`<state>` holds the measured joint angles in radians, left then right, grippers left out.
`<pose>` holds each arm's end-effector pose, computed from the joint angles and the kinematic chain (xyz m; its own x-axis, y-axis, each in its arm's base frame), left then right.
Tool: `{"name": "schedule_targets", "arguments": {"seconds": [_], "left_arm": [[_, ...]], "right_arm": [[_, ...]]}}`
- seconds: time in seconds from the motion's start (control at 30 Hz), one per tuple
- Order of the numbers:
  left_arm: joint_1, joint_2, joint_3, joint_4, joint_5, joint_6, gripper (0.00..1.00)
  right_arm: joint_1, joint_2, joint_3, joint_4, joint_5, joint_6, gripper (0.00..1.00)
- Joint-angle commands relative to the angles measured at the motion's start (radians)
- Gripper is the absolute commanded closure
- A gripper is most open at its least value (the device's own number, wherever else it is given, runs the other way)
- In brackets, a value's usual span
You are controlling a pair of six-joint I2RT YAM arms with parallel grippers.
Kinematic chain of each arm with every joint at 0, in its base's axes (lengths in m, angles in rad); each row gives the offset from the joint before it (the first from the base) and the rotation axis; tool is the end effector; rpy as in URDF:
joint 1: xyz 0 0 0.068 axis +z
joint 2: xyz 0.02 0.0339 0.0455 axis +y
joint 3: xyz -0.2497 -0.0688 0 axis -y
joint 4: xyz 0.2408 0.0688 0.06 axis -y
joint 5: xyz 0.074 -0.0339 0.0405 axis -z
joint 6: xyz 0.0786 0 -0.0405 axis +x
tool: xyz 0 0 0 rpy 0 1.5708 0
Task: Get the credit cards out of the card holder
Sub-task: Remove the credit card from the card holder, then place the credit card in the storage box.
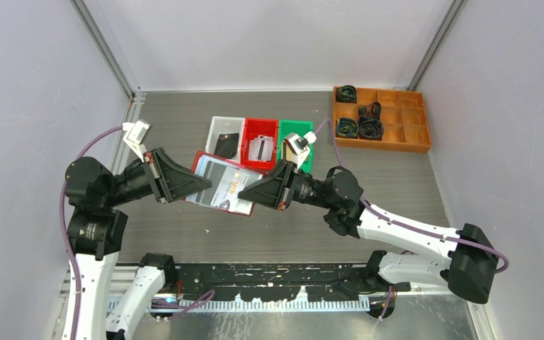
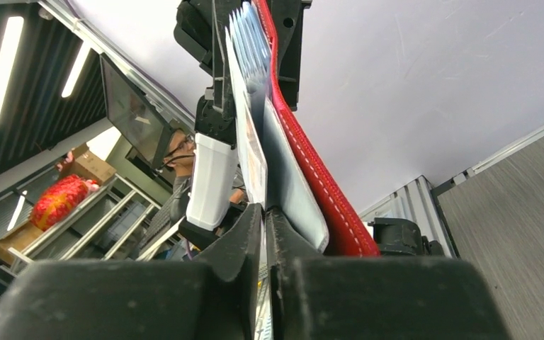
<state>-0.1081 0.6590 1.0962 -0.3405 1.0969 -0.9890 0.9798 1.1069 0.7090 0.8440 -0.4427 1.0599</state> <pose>0.1164 -0.0830 0.4333 -0.7240 -0.3049 -0.6187 0.5911 0.1881 -0.7844 0.1305 0.2549 0.3614 -0.7248 0.3344 -0.6023 -0.6819 -0.2233 0.6966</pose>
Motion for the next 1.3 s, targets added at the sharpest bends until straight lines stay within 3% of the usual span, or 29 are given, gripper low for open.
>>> {"name": "schedule_targets", "arguments": {"seconds": [0.0,0.13,0.2,0.33,0.53,0.83,0.97,1.1,1.27], "left_arm": [[0.002,-0.013,0.038,0.09,0.003,-0.022,0.98],[0.002,-0.013,0.039,0.061,-0.006,0.003,0.98],[0.001,-0.012,0.04,0.061,-0.005,0.005,0.99],[0.002,-0.014,0.042,0.058,-0.003,0.01,1.0],[0.002,-0.01,0.053,0.021,-0.006,0.053,1.0],[0.002,0.02,0.105,-0.083,-0.041,0.213,1.0],[0.002,0.035,0.154,-0.213,-0.095,0.409,1.0],[0.002,0.049,0.213,-0.379,-0.151,0.635,1.0],[0.002,0.034,0.216,-0.437,-0.155,0.677,1.0]], "right_arm": [[-0.003,0.035,0.063,0.033,-0.008,0.018,0.8],[-0.003,0.084,0.107,0.089,-0.029,0.06,0.61],[-0.003,0.096,0.116,0.108,-0.028,0.071,0.6],[-0.005,0.111,0.111,0.17,-0.028,0.104,0.69],[-0.028,0.054,0.06,0.12,-0.049,0.09,0.96],[-0.198,-0.212,0.05,-0.43,-0.112,-0.121,0.99],[-0.311,-0.255,0.158,-0.718,-0.107,-0.258,0.99],[-0.443,-0.142,0.322,-0.94,-0.091,-0.351,0.99],[-0.565,0.183,0.557,-1.059,-0.151,-0.38,0.99]]}}
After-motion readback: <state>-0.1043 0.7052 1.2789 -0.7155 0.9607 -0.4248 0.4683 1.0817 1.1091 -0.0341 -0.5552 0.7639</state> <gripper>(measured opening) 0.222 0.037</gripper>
